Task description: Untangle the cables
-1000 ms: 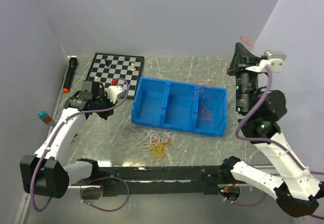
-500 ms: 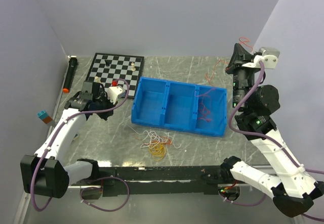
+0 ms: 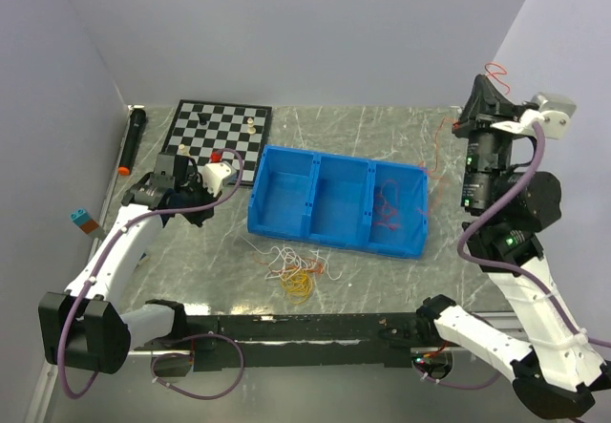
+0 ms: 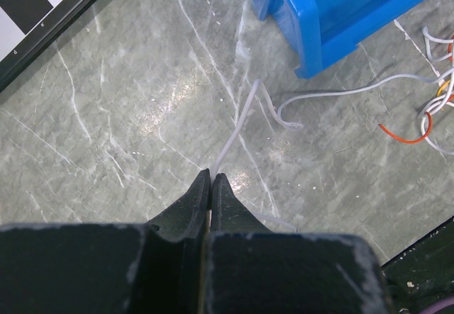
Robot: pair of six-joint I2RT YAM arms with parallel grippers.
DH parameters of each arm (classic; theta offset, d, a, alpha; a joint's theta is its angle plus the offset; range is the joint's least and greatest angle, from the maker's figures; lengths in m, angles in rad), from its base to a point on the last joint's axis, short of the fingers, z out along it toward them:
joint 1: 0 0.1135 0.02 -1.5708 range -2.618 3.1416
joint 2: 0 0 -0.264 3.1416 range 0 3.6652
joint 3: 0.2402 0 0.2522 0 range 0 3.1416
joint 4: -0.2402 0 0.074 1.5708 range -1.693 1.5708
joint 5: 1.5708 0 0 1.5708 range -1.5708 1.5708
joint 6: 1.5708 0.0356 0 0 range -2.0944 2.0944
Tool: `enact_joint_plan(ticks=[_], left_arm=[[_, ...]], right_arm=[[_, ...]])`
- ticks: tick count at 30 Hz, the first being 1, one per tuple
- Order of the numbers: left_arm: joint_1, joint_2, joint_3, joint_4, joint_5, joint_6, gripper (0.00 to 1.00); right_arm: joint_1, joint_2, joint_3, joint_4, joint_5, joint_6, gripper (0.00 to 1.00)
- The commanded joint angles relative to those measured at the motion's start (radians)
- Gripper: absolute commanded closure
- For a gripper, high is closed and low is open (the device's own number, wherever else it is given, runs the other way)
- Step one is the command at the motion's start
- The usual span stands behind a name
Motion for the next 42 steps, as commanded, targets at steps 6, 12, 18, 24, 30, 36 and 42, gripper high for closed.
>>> enact_joint_plan(ticks=[6, 12, 18, 24, 30, 36, 42], left_arm=[[-0.004, -0.013, 0.022, 0.011, -0.004, 0.007, 0.99], [-0.004, -0.007, 0.017, 0.017, 0.003, 0.004, 0.99], [-0.004, 0.006, 0.023, 0.020, 0.007, 0.002, 0.99], [-0.004, 0.010, 0.022, 0.023, 0.015, -0.007, 0.99], [-0.004, 0.010, 0.026, 0.023, 0.009, -0.007, 0.99], [-0.005, 0.010, 0.019, 0.022, 0.012, -0.008, 0.99], [-0.005, 0.006, 0.014, 0.028, 0.006, -0.007, 0.99]], right_arm=[[-0.040, 0.005, -0.062, -0.037, -0.040, 0.099, 1.00], [-0.061, 0.011, -0.067, -0.046, -0.063, 0.121, 1.00], [-0.066, 0.025, 0.058, -0.048, -0.081, 0.070, 1.00], [-0.066, 0.028, 0.169, -0.039, -0.121, 0.038, 1.00], [-0.066, 0.048, 0.244, -0.078, -0.155, 0.047, 1.00], [-0.068, 0.034, 0.168, -0.053, -0.144, 0.058, 1.00], [-0.066, 0.042, 0.168, -0.080, -0.150, 0.072, 1.00]])
